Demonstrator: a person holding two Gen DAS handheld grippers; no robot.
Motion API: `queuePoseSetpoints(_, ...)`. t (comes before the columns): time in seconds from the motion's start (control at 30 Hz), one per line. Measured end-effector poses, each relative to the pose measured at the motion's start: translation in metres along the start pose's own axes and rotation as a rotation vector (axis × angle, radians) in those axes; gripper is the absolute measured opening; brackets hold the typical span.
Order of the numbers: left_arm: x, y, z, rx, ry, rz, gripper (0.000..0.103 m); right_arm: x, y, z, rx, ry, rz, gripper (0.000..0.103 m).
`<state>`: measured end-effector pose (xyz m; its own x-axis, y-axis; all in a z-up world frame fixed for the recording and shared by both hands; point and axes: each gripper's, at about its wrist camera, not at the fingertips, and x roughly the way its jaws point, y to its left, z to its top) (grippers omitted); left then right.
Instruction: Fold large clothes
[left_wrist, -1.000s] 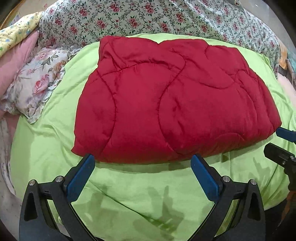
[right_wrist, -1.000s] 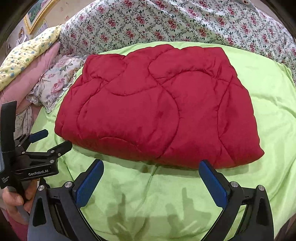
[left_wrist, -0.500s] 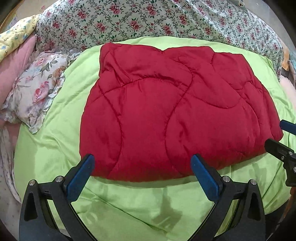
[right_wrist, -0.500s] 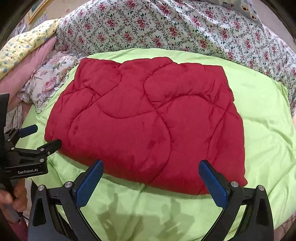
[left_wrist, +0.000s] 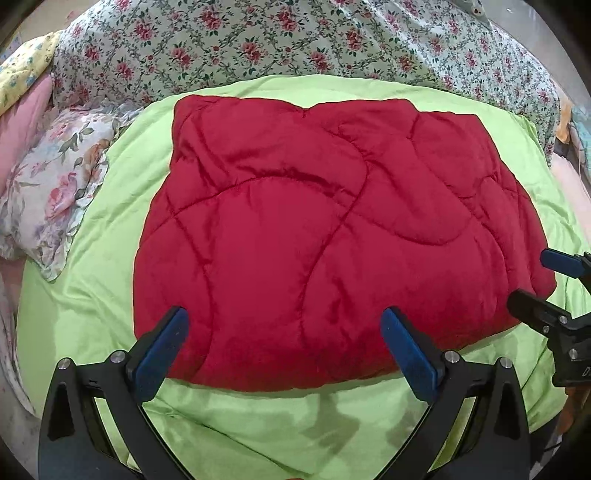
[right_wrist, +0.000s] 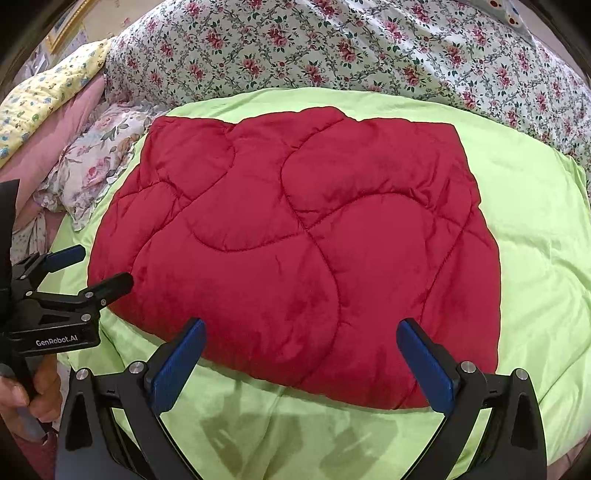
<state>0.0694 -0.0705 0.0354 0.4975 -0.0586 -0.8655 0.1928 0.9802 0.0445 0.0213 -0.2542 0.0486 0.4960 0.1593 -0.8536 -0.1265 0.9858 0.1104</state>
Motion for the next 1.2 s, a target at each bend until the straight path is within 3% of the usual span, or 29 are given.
queuePoseSetpoints(1.2, -0.001, 0.006, 0.004, -0.015, -0.018, -0.003, 0.103, 0.005, -0.002, 0.007, 0.017, -0.006, 0.02, 0.103)
